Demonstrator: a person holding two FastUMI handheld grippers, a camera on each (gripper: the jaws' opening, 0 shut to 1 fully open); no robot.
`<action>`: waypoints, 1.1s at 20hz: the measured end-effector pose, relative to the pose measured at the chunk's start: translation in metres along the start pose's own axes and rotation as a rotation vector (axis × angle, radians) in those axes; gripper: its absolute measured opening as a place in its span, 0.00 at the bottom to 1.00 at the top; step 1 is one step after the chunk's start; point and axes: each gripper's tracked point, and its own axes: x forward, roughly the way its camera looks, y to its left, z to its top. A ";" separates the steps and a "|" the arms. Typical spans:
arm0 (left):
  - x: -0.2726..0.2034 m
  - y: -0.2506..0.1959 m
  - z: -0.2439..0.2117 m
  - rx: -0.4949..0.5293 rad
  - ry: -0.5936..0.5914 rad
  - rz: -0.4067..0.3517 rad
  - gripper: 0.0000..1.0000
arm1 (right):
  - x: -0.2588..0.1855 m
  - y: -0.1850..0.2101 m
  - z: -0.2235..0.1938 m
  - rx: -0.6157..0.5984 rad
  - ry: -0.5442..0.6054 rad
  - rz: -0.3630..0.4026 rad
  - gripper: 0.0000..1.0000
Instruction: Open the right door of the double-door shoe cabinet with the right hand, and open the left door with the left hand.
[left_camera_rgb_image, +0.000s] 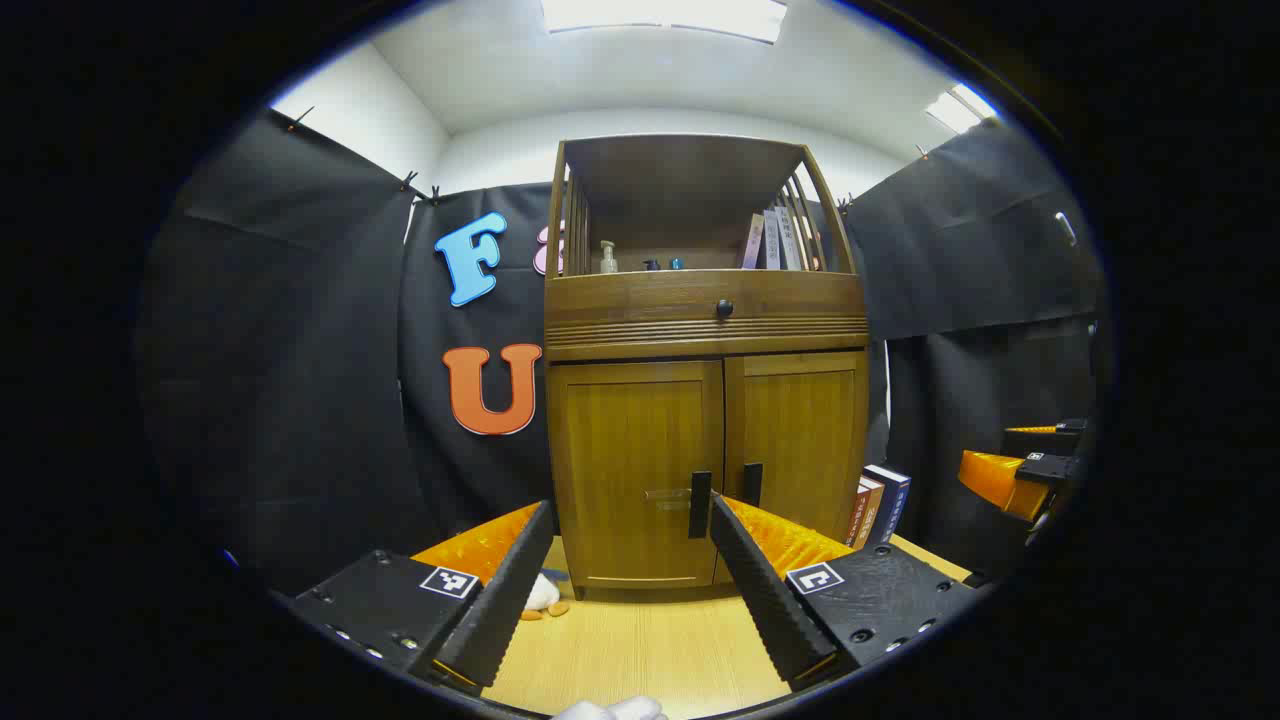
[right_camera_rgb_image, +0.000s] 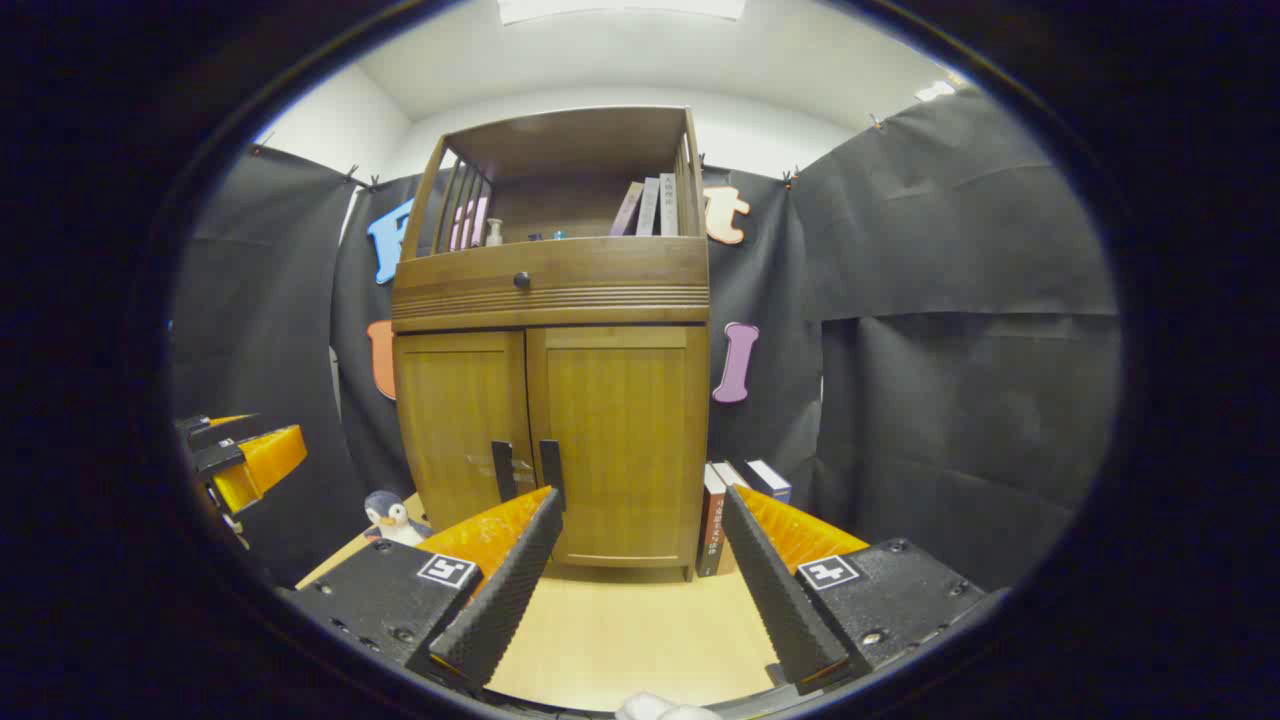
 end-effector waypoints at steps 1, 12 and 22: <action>0.001 0.001 0.000 0.002 0.002 0.000 0.96 | 0.001 0.002 -0.002 0.001 0.001 0.002 1.00; 0.001 0.010 -0.007 0.013 0.019 -0.011 0.96 | 0.019 0.009 -0.011 -0.013 0.009 -0.007 1.00; -0.009 0.025 -0.019 0.027 0.056 0.036 0.96 | 0.125 0.055 -0.032 -0.041 0.003 0.035 1.00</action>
